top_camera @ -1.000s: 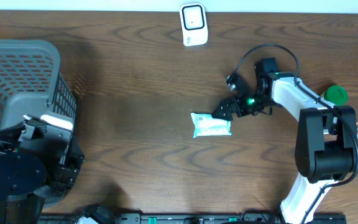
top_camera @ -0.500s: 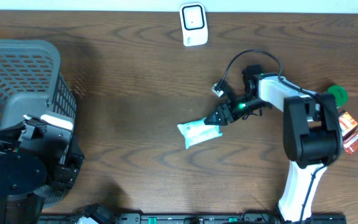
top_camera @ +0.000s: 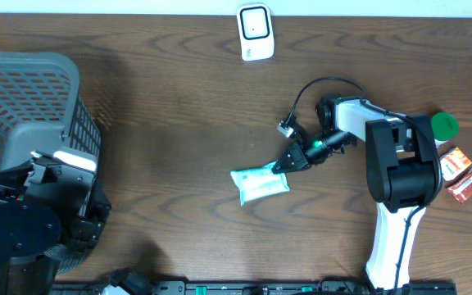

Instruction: Scan the item barcode

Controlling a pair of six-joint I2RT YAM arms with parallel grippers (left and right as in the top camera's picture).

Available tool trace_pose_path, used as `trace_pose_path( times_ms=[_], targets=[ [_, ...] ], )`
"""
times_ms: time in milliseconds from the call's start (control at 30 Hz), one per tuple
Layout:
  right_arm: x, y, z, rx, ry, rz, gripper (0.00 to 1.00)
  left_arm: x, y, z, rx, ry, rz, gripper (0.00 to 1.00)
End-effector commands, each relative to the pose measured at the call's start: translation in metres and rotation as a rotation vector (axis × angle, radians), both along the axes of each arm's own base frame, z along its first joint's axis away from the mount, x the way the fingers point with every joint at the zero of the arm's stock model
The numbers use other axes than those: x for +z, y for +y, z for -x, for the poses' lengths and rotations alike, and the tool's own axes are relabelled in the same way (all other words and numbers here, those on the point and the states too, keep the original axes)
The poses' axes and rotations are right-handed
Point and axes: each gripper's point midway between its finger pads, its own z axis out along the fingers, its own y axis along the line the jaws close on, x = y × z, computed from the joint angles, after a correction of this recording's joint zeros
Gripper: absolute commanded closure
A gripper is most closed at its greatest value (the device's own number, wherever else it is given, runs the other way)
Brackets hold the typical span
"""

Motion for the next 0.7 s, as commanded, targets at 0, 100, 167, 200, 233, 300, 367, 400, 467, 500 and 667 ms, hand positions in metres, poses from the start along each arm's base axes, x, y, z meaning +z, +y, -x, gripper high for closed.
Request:
trace_pose_path(
  times_ms=[0, 100, 167, 200, 233, 300, 367, 400, 467, 500, 667],
  targets=[
    [0.055, 0.019, -0.014, -0.026, -0.073, -0.234, 0.99, 0.001, 0.002, 0.001, 0.005, -0.008, -0.003, 0.18],
    [0.079, 0.016, -0.017, -0.055, -0.088, -0.269, 0.99, 0.001, 0.002, 0.001, 0.005, -0.008, -0.003, 0.18],
    [0.084, 0.013, -0.017, -0.058, -0.101, -0.254, 0.99, 0.001, 0.002, 0.001, 0.005, -0.008, -0.003, 0.18],
    [0.087, 0.012, -0.017, -0.06, -0.096, -0.243, 0.99, 0.001, 0.002, 0.001, 0.006, -0.008, -0.003, 0.18],
    [0.088, 0.011, -0.015, -0.062, -0.086, -0.239, 0.99, 0.001, 0.002, 0.001, 0.006, -0.008, -0.003, 0.18],
    [0.092, 0.01, -0.012, -0.061, -0.078, -0.24, 0.99, 0.001, 0.002, 0.001, 0.006, -0.008, -0.003, 0.18],
    [0.097, 0.011, -0.011, -0.065, -0.075, -0.257, 0.99, 0.001, 0.002, 0.001, 0.006, -0.008, -0.003, 0.18],
    [0.099, 0.012, -0.012, -0.068, -0.077, -0.269, 0.99, 0.001, 0.002, 0.001, 0.005, -0.008, -0.003, 0.18],
    [0.103, 0.013, -0.013, -0.074, -0.081, -0.292, 0.99, 0.001, 0.002, 0.001, 0.006, -0.008, -0.003, 0.18],
    [0.105, 0.014, -0.013, -0.08, -0.08, -0.303, 0.99, 0.001, 0.002, 0.001, 0.006, -0.008, -0.003, 0.18],
    [0.122, 0.017, -0.016, -0.108, -0.08, -0.364, 0.99, 0.001, 0.002, 0.001, 0.005, -0.008, -0.003, 0.18]
  ],
)
